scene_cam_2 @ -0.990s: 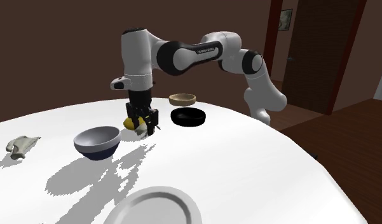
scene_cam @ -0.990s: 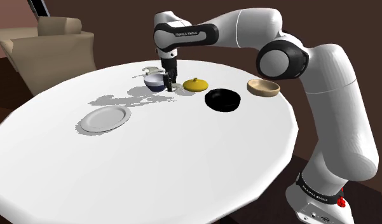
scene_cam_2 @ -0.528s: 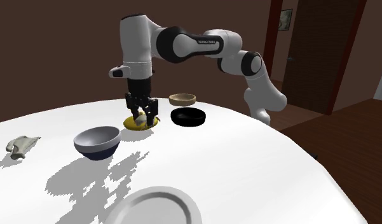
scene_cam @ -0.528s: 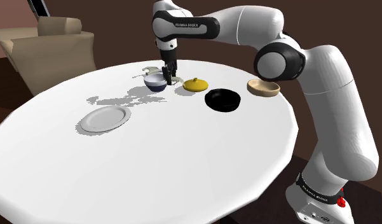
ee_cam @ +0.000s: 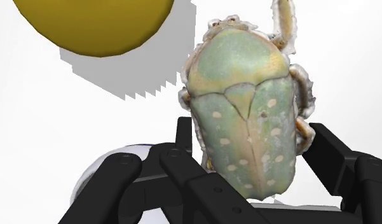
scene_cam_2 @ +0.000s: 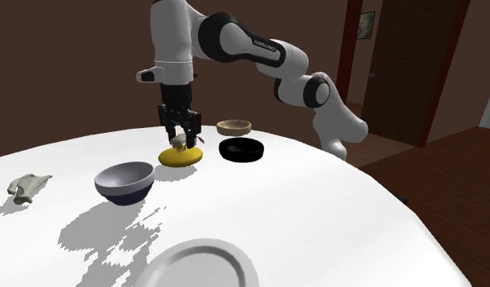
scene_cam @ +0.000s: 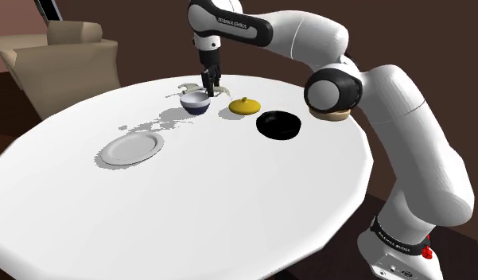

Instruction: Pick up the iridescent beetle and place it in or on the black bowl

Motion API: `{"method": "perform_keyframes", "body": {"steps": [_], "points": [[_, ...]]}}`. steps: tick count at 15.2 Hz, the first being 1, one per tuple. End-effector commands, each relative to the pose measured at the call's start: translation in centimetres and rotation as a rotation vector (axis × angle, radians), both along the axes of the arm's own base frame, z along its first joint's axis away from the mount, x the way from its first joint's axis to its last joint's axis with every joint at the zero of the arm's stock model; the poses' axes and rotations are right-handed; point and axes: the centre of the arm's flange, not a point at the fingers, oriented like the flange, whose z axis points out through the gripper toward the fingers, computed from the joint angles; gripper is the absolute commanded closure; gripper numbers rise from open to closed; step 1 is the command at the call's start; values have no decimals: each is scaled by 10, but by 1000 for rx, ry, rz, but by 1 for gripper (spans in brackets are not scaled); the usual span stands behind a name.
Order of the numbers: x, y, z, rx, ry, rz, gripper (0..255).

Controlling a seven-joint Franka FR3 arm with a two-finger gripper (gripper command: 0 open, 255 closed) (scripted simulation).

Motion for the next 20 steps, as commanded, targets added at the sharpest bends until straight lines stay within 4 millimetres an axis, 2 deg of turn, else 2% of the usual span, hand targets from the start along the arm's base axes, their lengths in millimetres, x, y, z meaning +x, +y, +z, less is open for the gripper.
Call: {"method": "perform_keyframes", "body": {"steps": [1,17,18,20], "points": [[-13,-5,3,0,1,0,255],[-210,-82,9,0,1,0,255],[-231,-90,10,0,1,0,255],[-231,-90,-1,0,1,0,255]]}}
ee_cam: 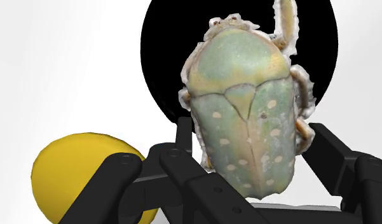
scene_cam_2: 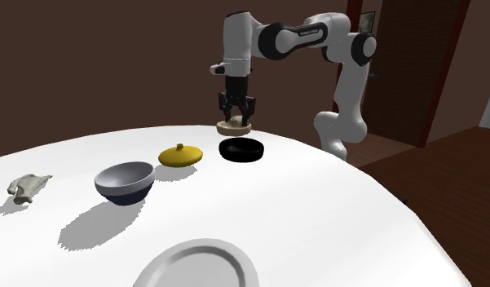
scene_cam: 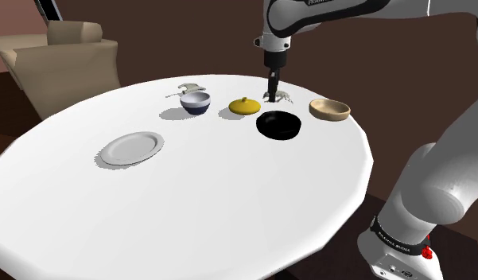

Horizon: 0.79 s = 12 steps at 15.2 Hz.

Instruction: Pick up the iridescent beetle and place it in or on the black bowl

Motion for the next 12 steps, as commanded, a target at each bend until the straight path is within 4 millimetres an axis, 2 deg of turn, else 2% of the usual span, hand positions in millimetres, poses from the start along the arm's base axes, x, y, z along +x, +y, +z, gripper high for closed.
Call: {"method": "perform_keyframes", "body": {"steps": [1,12], "points": [[-6,-1,-10,0,0,1,255],[-6,-1,-68,0,0,1,255]]}}
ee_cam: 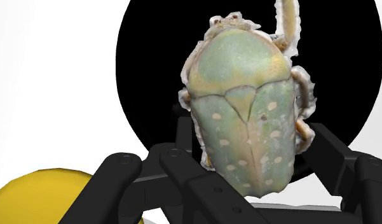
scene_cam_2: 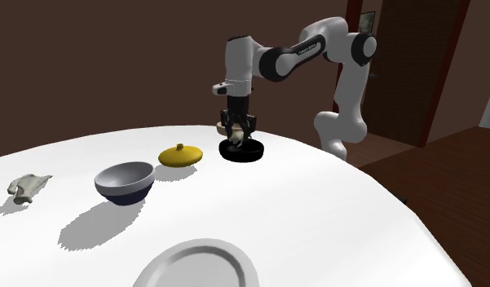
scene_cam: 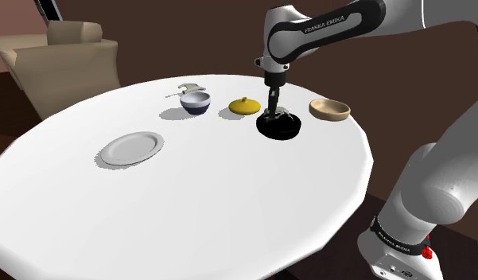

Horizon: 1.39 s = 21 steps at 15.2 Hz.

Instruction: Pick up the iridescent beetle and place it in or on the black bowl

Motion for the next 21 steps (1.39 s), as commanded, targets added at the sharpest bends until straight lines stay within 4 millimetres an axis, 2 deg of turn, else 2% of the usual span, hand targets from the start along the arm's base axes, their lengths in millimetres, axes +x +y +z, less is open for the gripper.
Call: {"method": "perform_keyframes", "body": {"steps": [1,9,10,15,19,21], "points": [[-1,0,-8,0,-1,0,255],[-1,0,-8,0,0,0,255],[-1,0,-8,0,0,0,0],[-1,0,-8,0,0,0,0],[-1,3,42,0,-1,0,0],[-1,3,42,0,-1,0,0]]}}
